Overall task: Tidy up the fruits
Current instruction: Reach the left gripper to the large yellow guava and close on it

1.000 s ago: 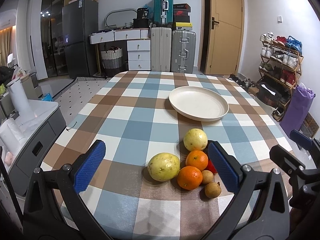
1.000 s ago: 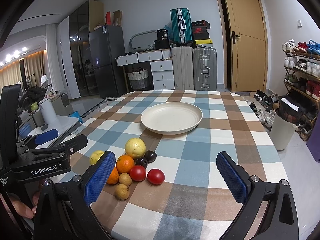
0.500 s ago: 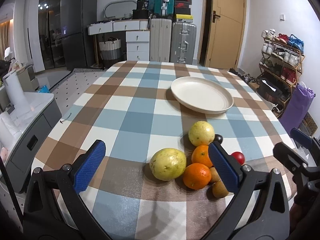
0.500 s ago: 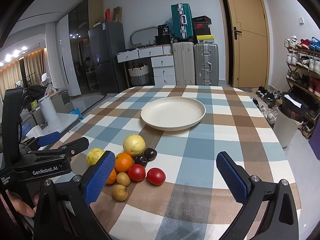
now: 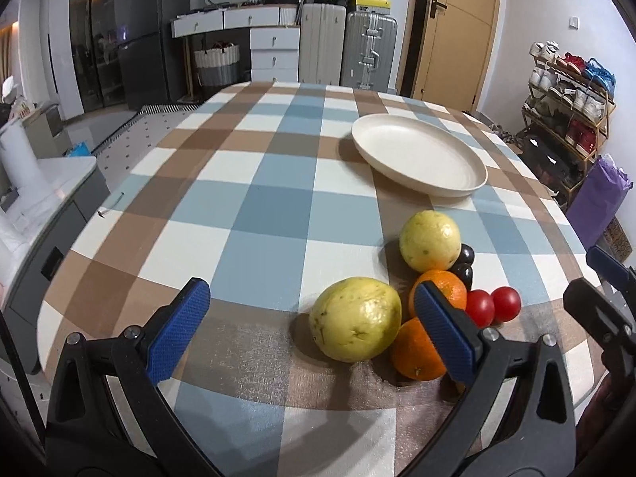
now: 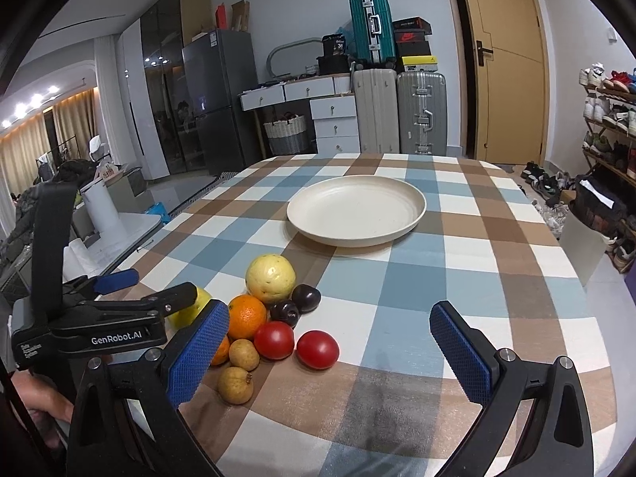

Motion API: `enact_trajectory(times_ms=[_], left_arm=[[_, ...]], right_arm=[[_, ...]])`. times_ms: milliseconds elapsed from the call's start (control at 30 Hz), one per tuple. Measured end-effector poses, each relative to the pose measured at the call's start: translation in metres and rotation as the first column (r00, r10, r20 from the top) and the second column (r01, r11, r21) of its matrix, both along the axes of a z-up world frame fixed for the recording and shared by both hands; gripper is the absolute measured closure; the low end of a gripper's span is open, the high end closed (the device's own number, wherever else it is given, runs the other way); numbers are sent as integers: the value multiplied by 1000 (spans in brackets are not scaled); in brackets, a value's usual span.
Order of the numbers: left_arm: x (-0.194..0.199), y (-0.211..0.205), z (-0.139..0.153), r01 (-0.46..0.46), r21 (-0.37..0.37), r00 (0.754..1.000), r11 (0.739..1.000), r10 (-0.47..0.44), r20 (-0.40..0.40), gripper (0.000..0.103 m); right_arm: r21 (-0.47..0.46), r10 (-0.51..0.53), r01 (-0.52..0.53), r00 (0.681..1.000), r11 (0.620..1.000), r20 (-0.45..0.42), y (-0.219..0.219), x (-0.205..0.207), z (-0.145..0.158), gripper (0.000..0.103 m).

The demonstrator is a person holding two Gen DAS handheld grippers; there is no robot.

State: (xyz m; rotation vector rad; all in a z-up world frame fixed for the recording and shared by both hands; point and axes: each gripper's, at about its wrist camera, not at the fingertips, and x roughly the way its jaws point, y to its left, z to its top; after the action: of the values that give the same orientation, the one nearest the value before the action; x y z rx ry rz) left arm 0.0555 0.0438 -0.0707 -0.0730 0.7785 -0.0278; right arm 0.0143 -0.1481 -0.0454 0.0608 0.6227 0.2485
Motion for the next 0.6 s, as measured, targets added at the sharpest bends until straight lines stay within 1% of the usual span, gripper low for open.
enact_trajectory(times_ms=[67, 133, 267, 367, 467, 500, 567, 600], left_arm=[[5, 3, -5, 5, -19, 1000, 1000, -5, -19, 1], [12, 6, -12, 5, -40, 998, 999, -7, -58, 1], [22, 17, -23, 12, -140, 993, 990, -28, -116, 2], [29, 21, -30, 25, -197, 989, 980, -53, -135, 9], [32, 22, -33, 42, -223, 988, 974, -74, -138, 14], [34, 22, -33, 51, -231, 987, 972, -84, -136, 18], [37, 21, -34, 65, -242, 986, 968, -100, -135, 23], [37, 20, -34, 73, -252, 985, 965, -110, -135, 29]], right_arm=[[3, 5, -5, 1000, 1000, -11, 0, 4, -2, 0], [4, 7, -7, 1000, 1000, -18, 0, 7, -4, 0], [9, 10, -10, 1000, 1000, -26, 1, 10, -7, 0], [16, 16, -16, 999, 1000, -35, 1, 12, -10, 0], [17, 22, -21, 999, 1000, -39, 3, 13, -11, 0], [17, 23, -23, 999, 1000, -39, 3, 13, -11, 0], [18, 23, -22, 999, 1000, -41, 3, 13, -11, 0], [18, 24, -23, 999, 1000, -41, 3, 13, -11, 0]])
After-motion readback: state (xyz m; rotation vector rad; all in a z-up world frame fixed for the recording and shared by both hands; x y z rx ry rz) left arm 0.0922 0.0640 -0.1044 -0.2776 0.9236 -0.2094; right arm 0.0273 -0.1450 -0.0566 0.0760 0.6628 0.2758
